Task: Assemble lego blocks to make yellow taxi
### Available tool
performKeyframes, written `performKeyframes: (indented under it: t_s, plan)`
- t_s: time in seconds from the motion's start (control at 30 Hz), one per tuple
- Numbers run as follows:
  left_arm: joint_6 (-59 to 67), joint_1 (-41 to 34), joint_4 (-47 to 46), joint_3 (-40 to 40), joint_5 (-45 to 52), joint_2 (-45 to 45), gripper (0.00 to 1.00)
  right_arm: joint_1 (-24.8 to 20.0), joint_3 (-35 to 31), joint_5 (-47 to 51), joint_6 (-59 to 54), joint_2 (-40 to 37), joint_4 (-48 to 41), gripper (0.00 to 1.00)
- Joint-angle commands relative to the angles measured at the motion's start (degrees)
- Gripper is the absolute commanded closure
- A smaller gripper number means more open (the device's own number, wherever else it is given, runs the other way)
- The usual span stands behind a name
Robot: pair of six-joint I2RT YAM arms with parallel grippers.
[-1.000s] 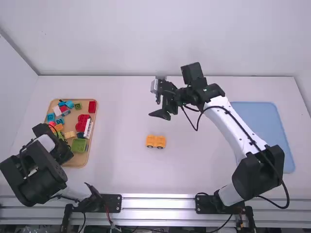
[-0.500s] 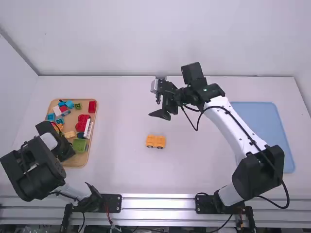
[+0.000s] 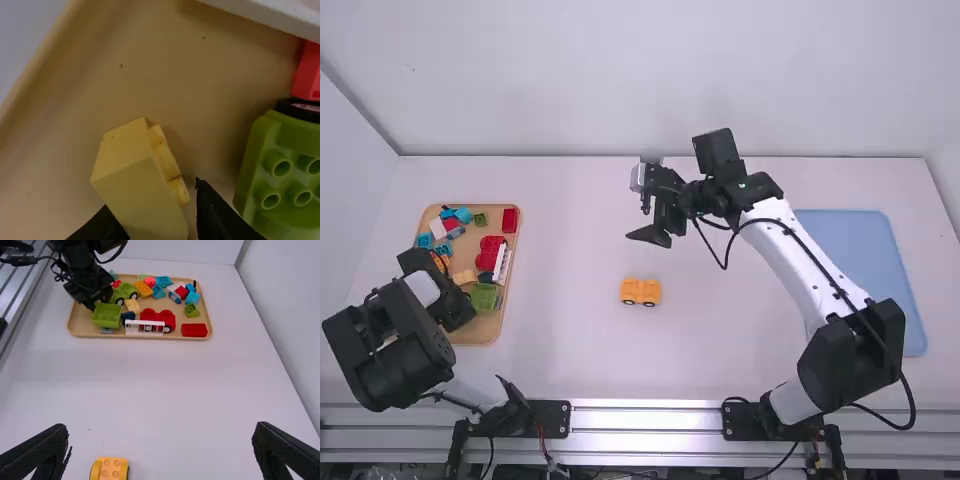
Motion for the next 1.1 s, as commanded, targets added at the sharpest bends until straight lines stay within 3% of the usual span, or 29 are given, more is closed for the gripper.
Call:
performKeyframes:
  t_s: [0.0,0.2,0.4,0.7,0.8,0.93,1.07]
  plan:
    - [-2.25,-0.35,-0.59,-0.57,-1.55,2.12,0.65,0.0,1.57,-0.48,0.11,-1.03,-0.22,0.02]
    - [-4.33,-0.37,-1.14,-0.57,-1.51,2.12,0.66,-0.42,1.57,-0.5,0.09,-1.03,-0.2,0.02]
    - [-3.48,-0.37,-1.01,-0.57,-1.49,2.12,0.89,-0.42,1.57,-0.52,0.09,-1.03,-0.2,0.02]
    - [3.04,1.84,-0.28,-0.57,2.12,1.88,0.9,-0.87,1.57,-0.5,0.13,-1.03,-0.31,0.02]
    - [2.86,2.56,-0.57,-0.57,1.62,1.88,0.75,-0.85,1.57,-0.5,0.13,-1.03,-0.44,0.02]
    - [-4.07,2.16,-2.82,-0.57,-0.98,1.88,0.64,-0.66,1.57,-0.48,0.11,-1.03,-0.42,0.02]
    - [-3.96,2.14,-2.43,-0.57,-1.7,1.88,0.63,-0.7,1.57,-0.5,0.11,-1.03,-0.42,0.02]
